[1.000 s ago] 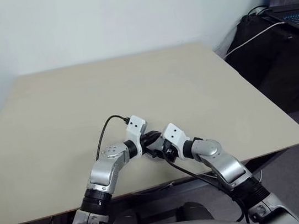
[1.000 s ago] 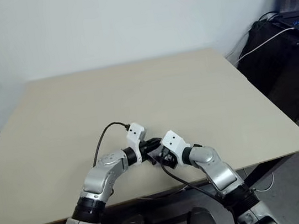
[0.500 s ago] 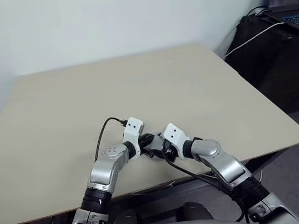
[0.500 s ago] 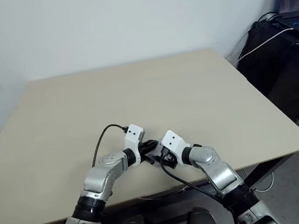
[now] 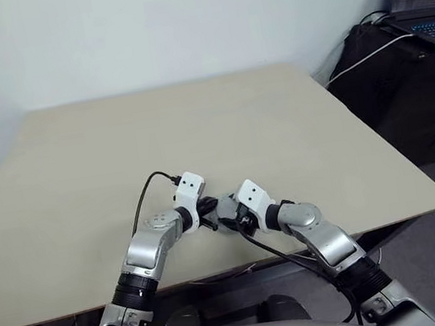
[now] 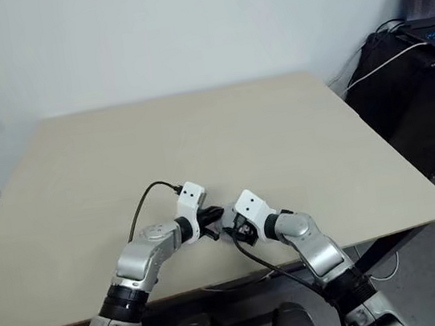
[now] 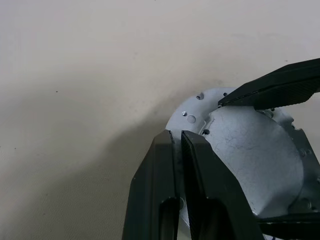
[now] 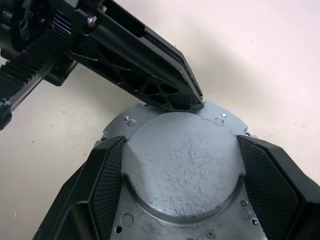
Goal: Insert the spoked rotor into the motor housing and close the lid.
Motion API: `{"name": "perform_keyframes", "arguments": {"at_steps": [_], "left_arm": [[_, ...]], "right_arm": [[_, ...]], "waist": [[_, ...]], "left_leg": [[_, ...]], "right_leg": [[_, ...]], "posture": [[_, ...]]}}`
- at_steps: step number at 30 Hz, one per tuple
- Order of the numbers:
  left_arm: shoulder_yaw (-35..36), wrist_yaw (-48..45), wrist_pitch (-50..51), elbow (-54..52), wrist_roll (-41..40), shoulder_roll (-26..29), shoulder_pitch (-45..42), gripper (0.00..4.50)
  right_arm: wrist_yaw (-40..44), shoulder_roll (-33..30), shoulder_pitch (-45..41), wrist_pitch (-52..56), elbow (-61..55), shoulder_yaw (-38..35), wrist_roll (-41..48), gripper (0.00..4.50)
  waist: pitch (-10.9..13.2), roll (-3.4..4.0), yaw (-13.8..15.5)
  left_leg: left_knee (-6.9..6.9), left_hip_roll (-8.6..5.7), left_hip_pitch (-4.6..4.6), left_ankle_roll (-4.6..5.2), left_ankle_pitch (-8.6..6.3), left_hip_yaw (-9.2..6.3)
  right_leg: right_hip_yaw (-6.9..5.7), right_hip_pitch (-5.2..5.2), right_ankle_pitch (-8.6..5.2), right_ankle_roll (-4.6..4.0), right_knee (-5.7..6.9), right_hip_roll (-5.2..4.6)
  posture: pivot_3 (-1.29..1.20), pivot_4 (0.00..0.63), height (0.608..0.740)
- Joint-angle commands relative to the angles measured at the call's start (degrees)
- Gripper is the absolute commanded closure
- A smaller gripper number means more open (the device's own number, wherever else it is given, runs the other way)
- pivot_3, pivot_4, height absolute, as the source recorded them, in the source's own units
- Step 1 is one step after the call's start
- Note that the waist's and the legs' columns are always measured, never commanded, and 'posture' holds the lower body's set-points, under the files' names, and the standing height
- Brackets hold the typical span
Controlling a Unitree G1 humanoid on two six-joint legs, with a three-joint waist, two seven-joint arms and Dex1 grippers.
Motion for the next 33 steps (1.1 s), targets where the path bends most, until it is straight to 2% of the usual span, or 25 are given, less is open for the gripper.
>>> {"name": "perform_keyframes", "arguments": {"at_steps": [1, 10, 12, 14, 15, 23, 28, 33], "left_arm": [[-2.2, -2.9, 3.4, -0.4, -1.2, 0.9, 2.0, 4.21], [-3.2, -4.7, 4.8, -1.9, -2.1, 1.0, 2.5, 4.21], [-3.1, -4.5, 4.7, -1.6, -1.9, 1.0, 2.4, 4.21], [-3.0, -4.4, 4.5, -1.5, -1.8, 0.9, 2.3, 4.21], [-3.0, -4.4, 4.5, -1.5, -1.8, 0.9, 2.3, 4.21], [-3.0, -4.2, 4.1, -1.6, -1.6, 0.8, 2.9, 4.21], [-3.0, -4.3, 3.5, -1.5, -1.5, 0.7, 3.0, 4.21], [-3.3, -4.7, 3.0, -1.5, -1.3, 0.8, 2.8, 4.21]], "right_arm": [[0.2, -0.3, -0.2, 0.5, 0.7, 0.7, -0.8, 1.32], [0.0, 0.7, 0.7, 1.5, -0.7, -0.7, 0.9, 1.32], [-0.2, 0.9, 1.3, 2.1, -2.0, -1.3, 1.5, 0.60], [-0.4, 0.6, 2.2, 2.6, -4.2, -1.9, 1.9, 0.09], [-0.7, 0.6, 2.8, 2.9, -5.5, -2.3, 2.1, 0.03], [-4.5, -0.1, 10.1, 6.3, -18.7, -6.7, 4.4, 0.03], [-11.8, 4.6, 14.8, 10.1, -23.4, -13.0, 7.4, 0.03], [-17.2, 10.6, 19.0, 20.0, -25.3, -18.5, 12.6, 0.03]], "waist": [[0.0, 0.01, 0.0], [0.0, 0.05, 0.1], [0.0, 0.05, 0.1], [0.0, 0.07, 0.2], [0.0, 0.09, 0.3], [0.0, 0.09, 0.7], [0.0, 0.09, 1.3], [0.0, 0.16, 1.5]], "left_leg": [[0.00, 0.00, 0.00, 0.00, 0.00, 0.00], [0.00, -0.01, 0.07, 0.00, 0.00, -0.01], [-0.03, -0.01, 0.08, -0.01, -0.01, -0.03], [-0.04, -0.02, 0.07, -0.01, -0.01, -0.04], [-0.05, -0.02, 0.07, -0.01, -0.01, -0.04], [-0.17, -0.05, -0.04, 0.01, -0.05, -0.06], [-0.18, -0.05, -0.04, 0.01, -0.06, -0.14], [-0.28, -0.04, -0.04, -0.02, -0.09, -0.22]], "right_leg": [[0.00, 0.00, 0.00, 0.00, 0.00, 0.00], [-0.01, 0.09, 0.00, 0.00, -0.02, -0.03], [-0.01, 0.10, 0.00, 0.00, -0.04, -0.03], [-0.02, 0.10, 0.00, 0.00, -0.06, -0.03], [-0.03, 0.10, 0.00, 0.00, -0.08, -0.04], [-0.06, 0.10, 0.00, 0.00, -0.39, -0.06], [-0.14, 0.18, 0.01, 0.02, -0.52, -0.06], [-0.22, 0.25, 0.01, 0.02, -0.66, -0.06]], "posture": [[0.00, 0.000, 0.740], [0.00, 0.000, 0.740], [0.00, 0.000, 0.740], [0.00, 0.000, 0.740], [0.00, 0.000, 0.740], [0.00, 0.000, 0.740], [0.00, 0.000, 0.740], [0.00, 0.000, 0.740]]}}
